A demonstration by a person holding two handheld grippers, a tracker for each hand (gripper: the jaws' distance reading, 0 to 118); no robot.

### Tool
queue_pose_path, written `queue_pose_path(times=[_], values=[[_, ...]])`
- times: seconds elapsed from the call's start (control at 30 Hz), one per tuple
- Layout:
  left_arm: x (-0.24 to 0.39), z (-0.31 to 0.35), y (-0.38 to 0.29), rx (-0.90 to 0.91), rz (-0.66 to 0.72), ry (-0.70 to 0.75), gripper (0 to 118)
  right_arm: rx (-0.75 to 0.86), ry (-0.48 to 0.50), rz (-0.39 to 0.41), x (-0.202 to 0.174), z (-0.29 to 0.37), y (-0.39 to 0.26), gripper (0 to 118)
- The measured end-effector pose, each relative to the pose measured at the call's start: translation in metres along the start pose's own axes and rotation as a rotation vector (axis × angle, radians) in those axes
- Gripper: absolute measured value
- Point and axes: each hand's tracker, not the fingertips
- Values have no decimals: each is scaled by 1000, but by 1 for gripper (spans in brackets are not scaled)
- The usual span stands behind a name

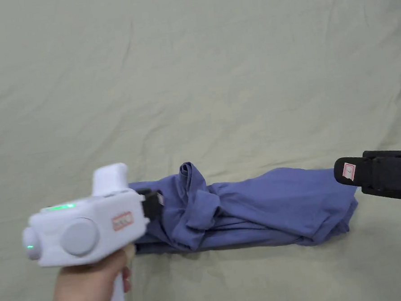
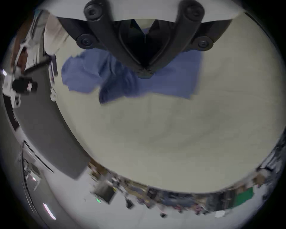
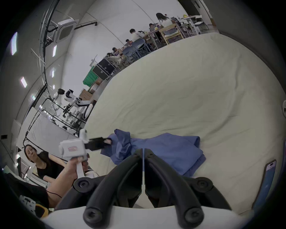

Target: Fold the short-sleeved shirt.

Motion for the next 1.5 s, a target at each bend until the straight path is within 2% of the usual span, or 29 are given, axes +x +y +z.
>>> queue_pose_path(times=[0.13, 0.2, 0.27, 0.3, 0.33, 0.47, 0.57, 0.6, 0.63, 0.67, 0.73, 0.8, 0.87, 0.93, 1.0, 1.07, 1.13, 1.2, 1.23, 1.3, 1.33, 1.37, 1.4, 1.43, 1.5], values=[[64, -36, -27, 8, -214, -24, 0, -4, 14, 7, -5, 7, -2, 4], [87, -64, -31, -36, -207, -6, 0, -14, 7, 25, -9, 9, -3, 4], [105, -74, -25, -1, -179, 38, 0, -30, -20, 42, -16, 11, -2, 4], [110, -75, -19, 2, -184, 14, 0, -33, -20, 59, -19, 14, -2, 4], [116, -76, -12, -26, -193, -71, 0, -28, -11, 82, -24, 18, -1, 4], [121, -64, -2, -80, -217, -198, 0, 10, 19, 129, -41, 36, 7, 4], [95, -27, 5, -66, -113, -432, 0, 32, 9, 167, -49, 43, 14, 4], [80, -14, 6, -37, -76, -476, 12, 37, -8, 190, -51, 43, 16, 4], [60, 5, 11, -1, -31, -485, 73, 39, -35, 217, -54, 41, 17, 4], [42, 17, 15, 15, 15, -497, 118, 33, -50, 228, -55, 39, 16, 4], [2, 36, 21, 7, 64, -390, 118, 15, -65, 230, -56, 32, 14, 4], [-42, 75, 35, 113, 151, -314, 118, 0, -63, 221, -55, 25, 10, 4], [-84, 93, 42, 111, 226, -202, 118, -18, -54, 204, -52, 19, 5, 4], [-81, 66, 25, 67, 255, -155, 118, -29, -46, 193, -52, 16, 1, 4], [-92, 52, 19, -2, 286, -204, 118, -37, -42, 189, -52, 15, -1, 4], [-120, 15, 12, -93, 367, -359, 118, -41, -33, 197, -52, 16, -1, 4], [-125, -7, 5, -142, 449, -441, 118, -37, -23, 204, -52, 20, 0, 4], [-110, -4, -1, -99, 497, -466, 118, -28, -13, 197, -51, 24, 2, 5], [-102, 1, -1, -58, 468, -460, 118, -23, -5, 188, -50, 26, 3, 5], [-101, 3, 4, -10, 476, -569, 117, -20, 2, 178, -49, 28, 4, 5], [-99, 0, 5, -41, 573, -654, 104, -17, 3, 175, -49, 27, 4, 5], [-98, -3, 5, -47, 614, -680, 69, -16, 3, 170, -48, 27, 5, 5], [-97, -4, 5, -44, 626, -662, 12, -17, 1, 168, -48, 26, 5, 5], [-108, -17, 4, -30, 610, -612, 11, -15, -3, 164, -49, 25, 5, 6], [-120, -14, 6, -24, 682, -655, 11, -9, -11, 158, -50, 25, 5, 6]])
